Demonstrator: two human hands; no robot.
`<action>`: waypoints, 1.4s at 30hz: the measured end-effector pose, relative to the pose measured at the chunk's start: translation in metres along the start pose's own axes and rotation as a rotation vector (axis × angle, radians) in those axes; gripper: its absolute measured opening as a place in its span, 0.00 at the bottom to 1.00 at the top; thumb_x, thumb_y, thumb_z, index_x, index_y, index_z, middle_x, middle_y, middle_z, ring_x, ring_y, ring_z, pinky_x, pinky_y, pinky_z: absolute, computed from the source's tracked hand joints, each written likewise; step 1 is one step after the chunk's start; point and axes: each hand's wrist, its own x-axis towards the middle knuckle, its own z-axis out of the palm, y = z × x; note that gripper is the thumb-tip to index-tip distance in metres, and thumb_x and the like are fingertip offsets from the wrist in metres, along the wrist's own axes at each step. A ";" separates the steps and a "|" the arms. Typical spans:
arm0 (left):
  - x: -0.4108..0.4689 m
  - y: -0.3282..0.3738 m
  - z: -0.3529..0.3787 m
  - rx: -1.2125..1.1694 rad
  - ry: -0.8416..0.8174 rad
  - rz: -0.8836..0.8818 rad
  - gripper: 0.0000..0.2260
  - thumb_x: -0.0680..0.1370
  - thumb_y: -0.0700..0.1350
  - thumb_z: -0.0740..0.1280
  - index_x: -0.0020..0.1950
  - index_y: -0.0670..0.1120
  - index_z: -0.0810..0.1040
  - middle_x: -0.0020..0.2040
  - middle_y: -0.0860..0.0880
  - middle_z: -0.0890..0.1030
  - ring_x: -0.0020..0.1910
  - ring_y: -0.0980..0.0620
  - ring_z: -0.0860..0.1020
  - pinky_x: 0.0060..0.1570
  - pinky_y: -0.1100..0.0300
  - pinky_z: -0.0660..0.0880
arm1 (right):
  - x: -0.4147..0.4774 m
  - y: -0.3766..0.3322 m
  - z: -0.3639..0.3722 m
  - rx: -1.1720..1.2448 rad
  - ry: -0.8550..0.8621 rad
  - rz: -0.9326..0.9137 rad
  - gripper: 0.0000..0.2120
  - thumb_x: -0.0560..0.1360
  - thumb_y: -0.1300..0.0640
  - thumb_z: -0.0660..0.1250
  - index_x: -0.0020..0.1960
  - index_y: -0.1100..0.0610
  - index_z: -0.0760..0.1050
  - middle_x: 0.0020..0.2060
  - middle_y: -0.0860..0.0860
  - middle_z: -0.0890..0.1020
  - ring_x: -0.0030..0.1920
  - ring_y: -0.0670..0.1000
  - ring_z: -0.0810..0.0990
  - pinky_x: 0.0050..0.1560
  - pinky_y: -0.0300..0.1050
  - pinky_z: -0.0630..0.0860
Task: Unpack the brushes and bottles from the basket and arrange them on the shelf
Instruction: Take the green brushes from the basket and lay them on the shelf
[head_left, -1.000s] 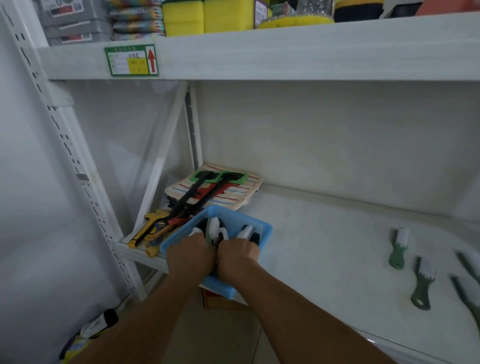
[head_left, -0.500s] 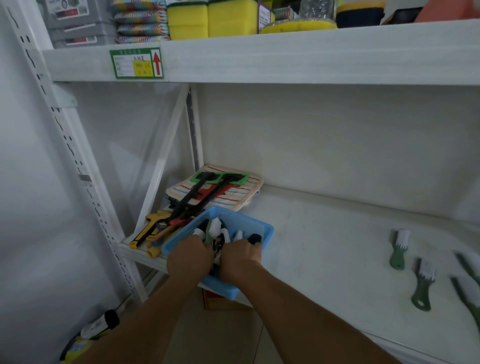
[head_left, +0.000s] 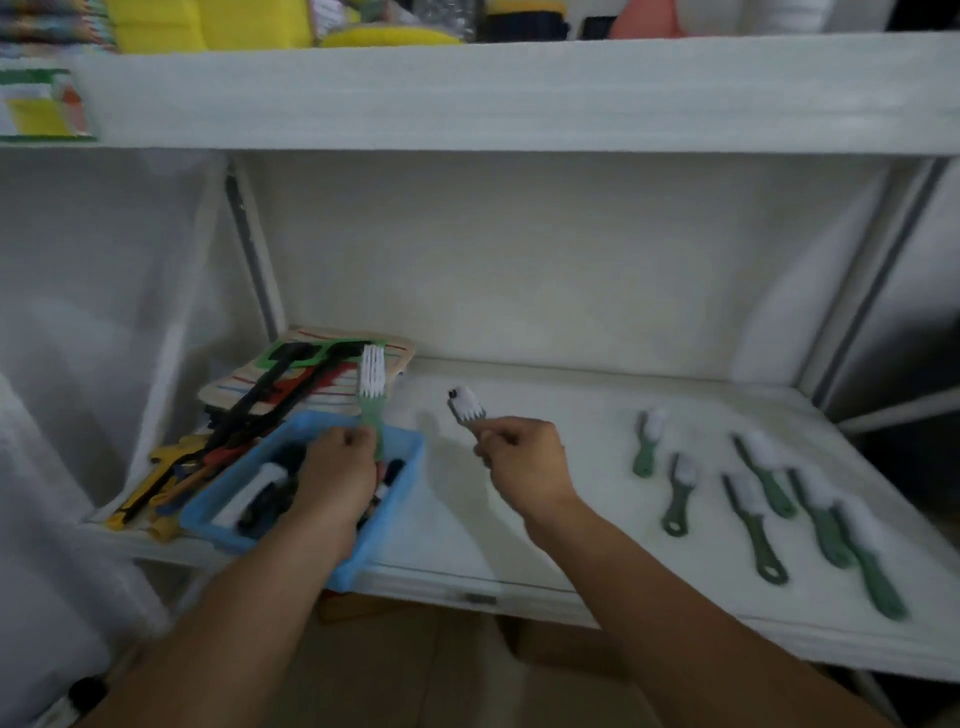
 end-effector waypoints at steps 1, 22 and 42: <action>-0.010 0.002 0.020 -0.032 -0.070 -0.008 0.12 0.83 0.46 0.57 0.46 0.42 0.75 0.34 0.44 0.75 0.28 0.50 0.68 0.30 0.59 0.64 | -0.003 0.009 -0.029 0.067 0.038 0.046 0.12 0.78 0.64 0.64 0.47 0.53 0.85 0.37 0.53 0.84 0.26 0.46 0.73 0.26 0.38 0.69; -0.133 -0.060 0.324 0.572 -0.513 -0.041 0.21 0.78 0.52 0.50 0.64 0.45 0.71 0.56 0.40 0.82 0.56 0.38 0.81 0.55 0.42 0.78 | 0.007 0.187 -0.407 -0.144 0.657 0.408 0.09 0.77 0.61 0.66 0.55 0.63 0.81 0.37 0.54 0.79 0.35 0.54 0.76 0.38 0.50 0.76; -0.025 -0.024 0.074 0.807 -0.087 0.337 0.10 0.80 0.51 0.54 0.47 0.50 0.73 0.42 0.49 0.78 0.40 0.47 0.77 0.38 0.53 0.73 | 0.006 0.064 -0.177 -0.491 0.210 -0.007 0.09 0.77 0.60 0.67 0.54 0.51 0.82 0.51 0.51 0.85 0.40 0.53 0.84 0.47 0.50 0.82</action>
